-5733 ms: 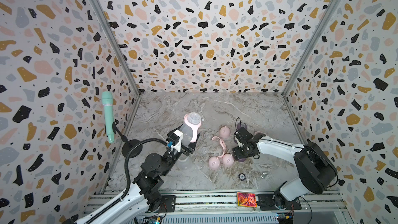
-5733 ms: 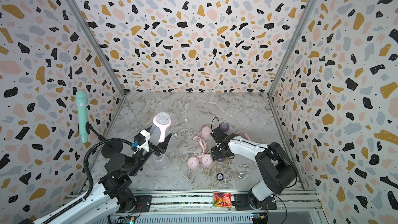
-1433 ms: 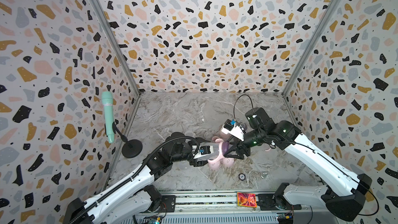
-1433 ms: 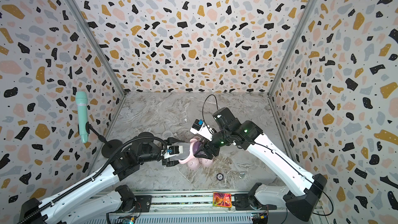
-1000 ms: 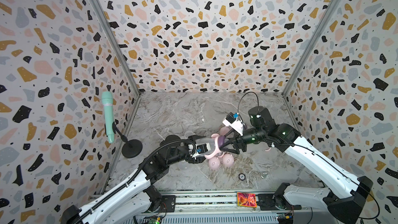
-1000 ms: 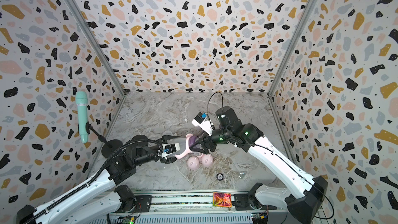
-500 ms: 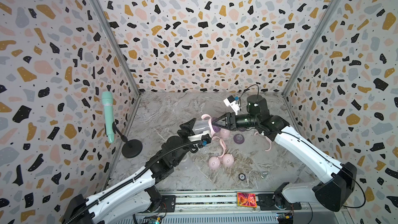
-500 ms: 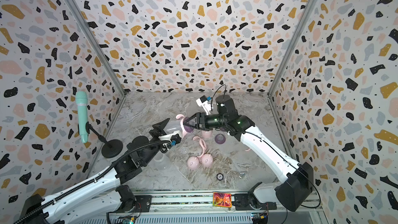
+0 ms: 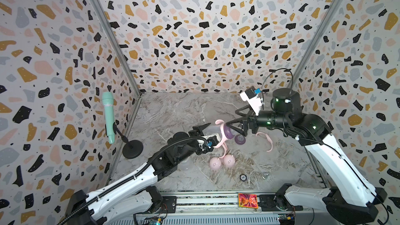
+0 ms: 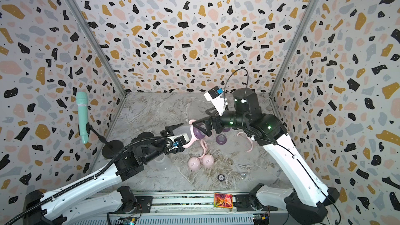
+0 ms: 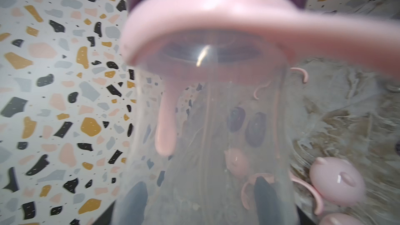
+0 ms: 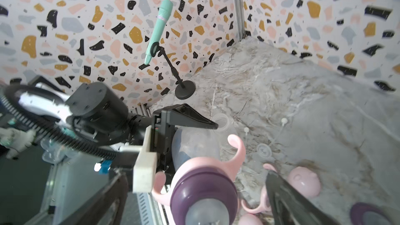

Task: Assemble the baby bottles
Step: Close the nipple on the baby bottle, then screw the nipple onto the baby bottle.

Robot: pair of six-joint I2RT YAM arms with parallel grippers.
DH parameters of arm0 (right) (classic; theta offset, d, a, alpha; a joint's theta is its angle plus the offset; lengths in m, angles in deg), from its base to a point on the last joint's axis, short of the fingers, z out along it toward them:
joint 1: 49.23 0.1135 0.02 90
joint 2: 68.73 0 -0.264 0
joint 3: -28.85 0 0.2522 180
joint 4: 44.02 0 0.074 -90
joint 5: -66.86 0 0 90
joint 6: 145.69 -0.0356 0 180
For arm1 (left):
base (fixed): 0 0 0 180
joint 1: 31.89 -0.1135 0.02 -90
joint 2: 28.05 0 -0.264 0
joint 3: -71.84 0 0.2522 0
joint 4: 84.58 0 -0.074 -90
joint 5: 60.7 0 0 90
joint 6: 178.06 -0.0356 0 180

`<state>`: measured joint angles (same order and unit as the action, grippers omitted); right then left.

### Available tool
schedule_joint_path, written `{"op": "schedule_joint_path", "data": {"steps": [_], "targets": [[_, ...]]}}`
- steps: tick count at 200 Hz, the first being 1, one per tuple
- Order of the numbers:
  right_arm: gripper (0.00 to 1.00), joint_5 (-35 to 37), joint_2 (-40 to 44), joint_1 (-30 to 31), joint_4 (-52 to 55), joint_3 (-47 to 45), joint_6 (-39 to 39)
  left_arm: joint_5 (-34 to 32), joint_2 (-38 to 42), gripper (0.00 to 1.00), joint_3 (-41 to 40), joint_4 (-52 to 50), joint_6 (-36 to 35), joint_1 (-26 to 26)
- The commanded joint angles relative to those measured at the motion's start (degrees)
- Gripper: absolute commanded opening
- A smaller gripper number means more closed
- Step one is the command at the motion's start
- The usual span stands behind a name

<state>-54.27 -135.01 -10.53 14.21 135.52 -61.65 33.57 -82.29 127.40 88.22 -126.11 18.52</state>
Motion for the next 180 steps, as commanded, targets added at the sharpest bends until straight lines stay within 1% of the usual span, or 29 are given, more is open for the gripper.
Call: {"op": "schedule_joint_path", "data": {"steps": [1, 19, 37, 55, 70, 83, 97, 121, 162, 180], "targets": [[0.95, 0.16, 3.81, 2.43, 5.12, -4.05, 11.30, 15.28, 0.11, 0.00, 4.36, -6.53, 2.56, -0.14], [0.91, -0.24, 7.92, 6.45, 2.12, -9.88, 13.17, 21.57, -0.85, 0.00, 7.17, -12.22, 1.46, -0.14], [0.90, 1.05, 9.85, 9.87, 1.65, -12.69, 14.40, 24.04, -1.13, 0.00, 8.38, -14.09, 1.57, -0.12], [0.97, 1.37, 10.33, 10.50, 3.78, -12.66, 15.26, 24.57, -0.53, 0.00, 8.55, -14.59, 1.83, -0.15], [1.00, 1.48, 11.12, 10.52, 4.31, -12.70, 15.53, 24.54, -0.23, 0.00, 8.73, -15.29, 1.83, -0.15], [0.99, 0.90, 11.35, 10.61, 4.54, -12.99, 15.62, 24.17, -0.31, 0.00, 8.93, -15.92, 1.66, -0.15], [1.00, 2.08, 11.10, 10.83, 5.00, -13.30, 15.71, 24.35, -0.37, 0.00, 9.00, -16.30, 1.51, -0.13], [0.97, 3.35, 10.78, 11.20, 5.32, -14.65, 15.88, 24.23, -0.50, 0.00, 9.06, -16.37, 1.48, -0.23], [0.97, 4.48, 10.63, 11.82, 5.59, -16.22, 15.63, 24.86, -0.81, 0.00, 9.48, -16.59, 1.70, -0.14], [0.95, 4.42, 10.43, 11.92, 5.07, -16.51, 15.14, 24.73, -0.96, 0.00, 9.44, -16.50, 1.66, -0.18]]}}
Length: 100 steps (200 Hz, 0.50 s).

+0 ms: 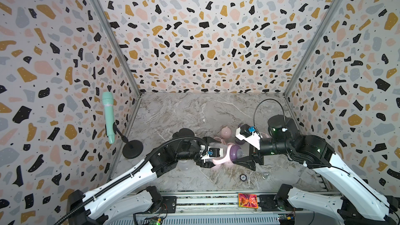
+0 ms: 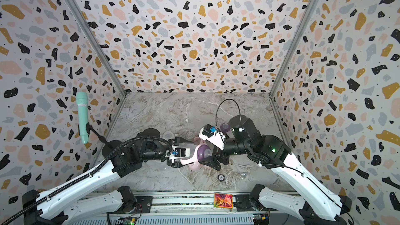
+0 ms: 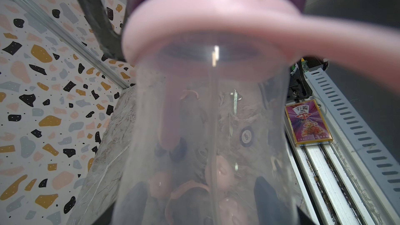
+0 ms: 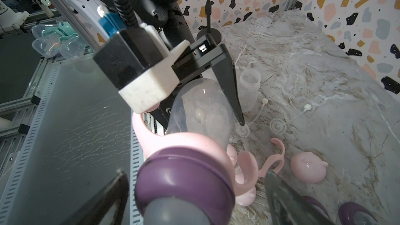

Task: Assemble the baby bottles
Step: Screw the nipple onto the baby bottle.

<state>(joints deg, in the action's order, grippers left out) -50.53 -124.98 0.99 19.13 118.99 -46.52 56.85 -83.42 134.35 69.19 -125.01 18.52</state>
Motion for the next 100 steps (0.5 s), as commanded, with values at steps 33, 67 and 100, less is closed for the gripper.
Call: {"op": "schedule_joint_path", "data": {"steps": [33, 67, 100], "targets": [[0.90, 0.33, 0.03, 0.36, -1.08, -0.95, -0.86, 1.67, -0.17, 0.00, 2.66, 2.70, 0.82, -0.16], [0.88, -0.75, -0.70, 0.35, -1.82, -2.18, -1.50, 1.63, -0.26, 0.00, 2.85, 2.63, 1.09, -0.18], [0.88, -0.31, -0.88, 0.41, -1.69, -2.48, -2.30, 1.30, -0.29, 0.00, 2.71, 2.55, 1.03, -0.19]]}}
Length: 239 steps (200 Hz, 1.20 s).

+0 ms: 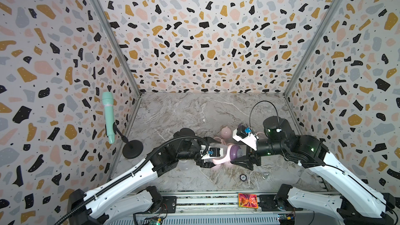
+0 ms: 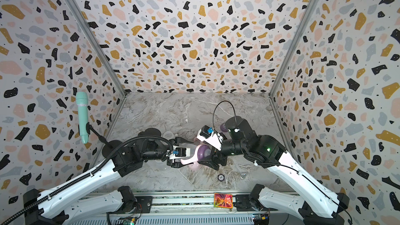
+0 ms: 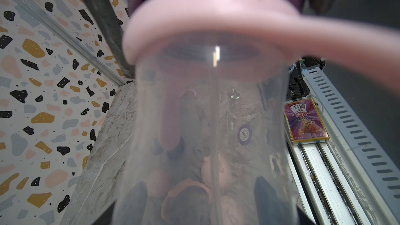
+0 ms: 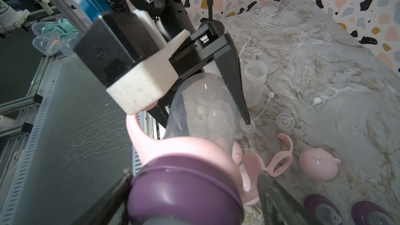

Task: Assemble the baby bottles
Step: Screw the nipple onto the baby bottle.

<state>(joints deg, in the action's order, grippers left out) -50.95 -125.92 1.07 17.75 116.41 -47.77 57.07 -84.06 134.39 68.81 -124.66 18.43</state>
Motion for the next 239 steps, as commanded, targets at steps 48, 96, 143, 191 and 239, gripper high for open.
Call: {"op": "schedule_joint_path", "data": {"steps": [48, 96, 143, 191, 239], "targets": [[0.84, 1.34, 0.06, 0.21, 0.28, 0.29, -2.43, 0.54, 0.35, 0.00, 2.31, 2.83, 0.66, -0.21], [0.97, 2.39, 1.33, 0.01, 0.91, 0.77, -2.28, 0.64, 0.41, 0.00, 2.34, 2.43, 0.62, -0.30], [0.92, 1.86, 1.42, -0.86, 1.37, 0.69, -2.53, 0.88, 0.54, 0.00, 2.36, 2.29, 0.56, -0.32], [0.64, -1.06, 0.79, -1.52, 0.50, -0.04, -2.82, 0.67, 0.19, 0.00, 2.62, 2.86, 0.70, -0.40], [0.32, -8.13, -0.99, -3.94, -5.60, -3.62, -5.65, -9.79, 1.22, 0.00, 0.45, 10.10, 1.86, -0.37]]}}
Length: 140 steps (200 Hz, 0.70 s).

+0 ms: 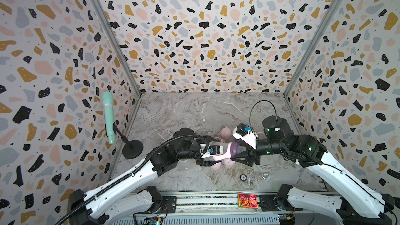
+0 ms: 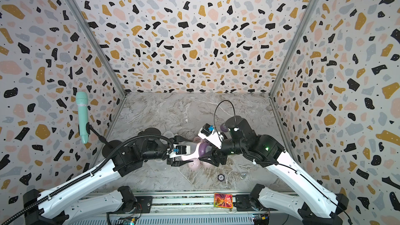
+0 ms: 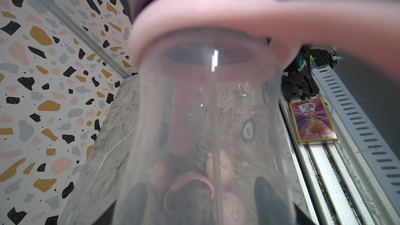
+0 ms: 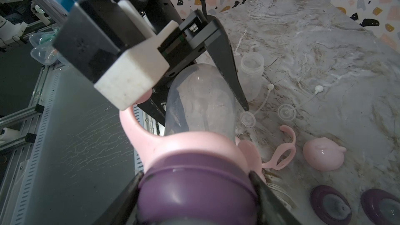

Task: Assemble the baby bottles
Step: Screw the nipple onto the baby bottle.

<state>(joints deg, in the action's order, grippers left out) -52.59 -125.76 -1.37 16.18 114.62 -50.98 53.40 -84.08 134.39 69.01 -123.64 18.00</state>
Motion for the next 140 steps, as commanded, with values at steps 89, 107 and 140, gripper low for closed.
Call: {"op": "schedule_joint_path", "data": {"steps": [89, 107, 140], "targets": [[0.00, -29.67, -9.31, -16.52, -31.58, -4.78, -40.30, -40.72, 3.37, 0.00, -11.75, 36.63, -15.77, 0.21], [0.00, -33.12, -11.89, -16.48, -39.85, -6.05, -52.40, -47.41, 1.04, 0.00, -12.86, 41.68, -21.67, 0.79], [0.19, -33.36, -13.87, -17.80, -41.32, -4.03, -55.67, -55.95, -3.12, 0.00, -15.09, 50.15, -29.97, 1.66]]}}
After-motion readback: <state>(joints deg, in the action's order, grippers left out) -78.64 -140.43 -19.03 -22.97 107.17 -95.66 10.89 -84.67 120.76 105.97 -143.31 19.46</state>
